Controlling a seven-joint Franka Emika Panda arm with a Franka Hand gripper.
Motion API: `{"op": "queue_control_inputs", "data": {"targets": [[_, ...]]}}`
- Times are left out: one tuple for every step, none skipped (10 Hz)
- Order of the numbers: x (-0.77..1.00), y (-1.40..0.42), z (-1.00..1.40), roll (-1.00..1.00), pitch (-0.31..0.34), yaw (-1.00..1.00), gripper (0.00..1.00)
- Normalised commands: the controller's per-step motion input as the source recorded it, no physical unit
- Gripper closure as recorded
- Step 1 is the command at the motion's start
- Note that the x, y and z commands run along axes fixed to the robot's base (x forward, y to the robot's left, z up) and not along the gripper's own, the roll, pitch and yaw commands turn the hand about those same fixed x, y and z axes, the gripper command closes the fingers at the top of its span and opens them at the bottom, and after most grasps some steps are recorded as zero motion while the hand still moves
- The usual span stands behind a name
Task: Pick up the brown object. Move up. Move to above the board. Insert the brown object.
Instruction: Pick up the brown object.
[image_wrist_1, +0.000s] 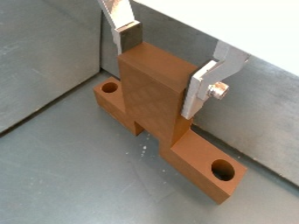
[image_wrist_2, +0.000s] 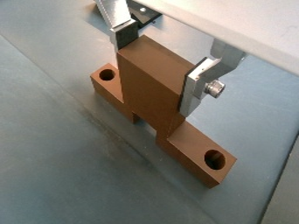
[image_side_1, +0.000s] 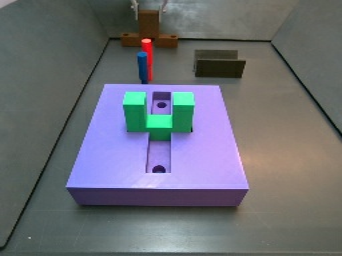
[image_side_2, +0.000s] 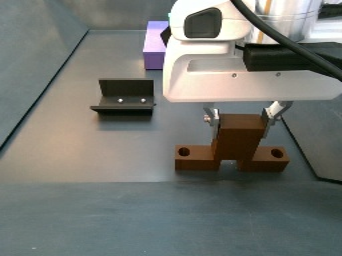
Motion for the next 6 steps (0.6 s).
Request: {"op": "queue_control_inputs", "data": {"targets": [[0.0,0.0,0.0,0.0,0.0,0.0,1.0],[0.0,0.0,0.0,0.0,0.0,0.0,1.0],[0.0,0.0,0.0,0.0,0.0,0.0,1.0],[0.0,0.0,0.0,0.0,0.0,0.0,1.0],[0.0,0.0,0.0,0.0,0.0,0.0,1.0],[0.0,0.0,0.0,0.0,0.0,0.0,1.0]]}}
